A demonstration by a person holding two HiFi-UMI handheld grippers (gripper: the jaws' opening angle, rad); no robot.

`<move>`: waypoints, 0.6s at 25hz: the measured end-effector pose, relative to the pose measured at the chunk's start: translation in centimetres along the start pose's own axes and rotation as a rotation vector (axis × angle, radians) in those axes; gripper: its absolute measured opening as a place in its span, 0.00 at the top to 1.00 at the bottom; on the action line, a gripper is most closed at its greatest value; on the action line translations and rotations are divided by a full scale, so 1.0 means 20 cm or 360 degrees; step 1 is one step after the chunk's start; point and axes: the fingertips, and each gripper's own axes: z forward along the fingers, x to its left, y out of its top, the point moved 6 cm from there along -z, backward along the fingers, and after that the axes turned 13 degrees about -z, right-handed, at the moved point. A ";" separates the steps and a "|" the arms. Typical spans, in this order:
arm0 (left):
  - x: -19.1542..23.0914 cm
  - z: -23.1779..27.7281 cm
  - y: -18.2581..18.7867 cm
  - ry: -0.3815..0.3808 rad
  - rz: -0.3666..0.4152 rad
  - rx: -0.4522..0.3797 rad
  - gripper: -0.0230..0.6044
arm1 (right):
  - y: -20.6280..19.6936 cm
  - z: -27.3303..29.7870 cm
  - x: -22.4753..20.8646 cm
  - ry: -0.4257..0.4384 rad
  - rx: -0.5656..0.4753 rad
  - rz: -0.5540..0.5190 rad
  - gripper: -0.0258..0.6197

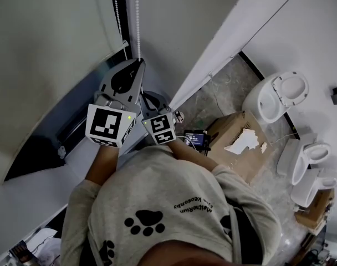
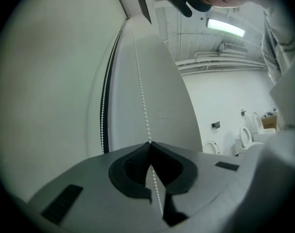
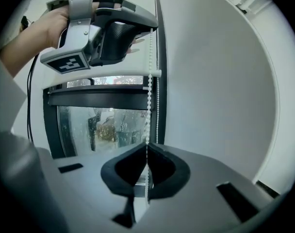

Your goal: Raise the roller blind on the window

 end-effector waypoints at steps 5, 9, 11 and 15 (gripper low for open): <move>0.03 -0.01 -0.09 0.0020 -0.0085 0.0012 0.95 | -0.09 0.00 0.01 0.0027 0.0067 0.0030 0.94; 0.05 -0.01 -0.19 0.0022 -0.0139 0.0049 0.95 | -0.13 0.00 0.00 0.0010 0.0113 -0.0050 0.94; 0.06 -0.02 -0.27 0.0027 -0.0169 0.0093 0.95 | -0.13 0.00 0.01 0.0010 0.0118 -0.0088 0.94; 0.06 -0.02 -0.42 0.0048 -0.0213 0.0184 0.95 | -0.11 -0.01 0.01 0.0008 0.0131 -0.0133 0.94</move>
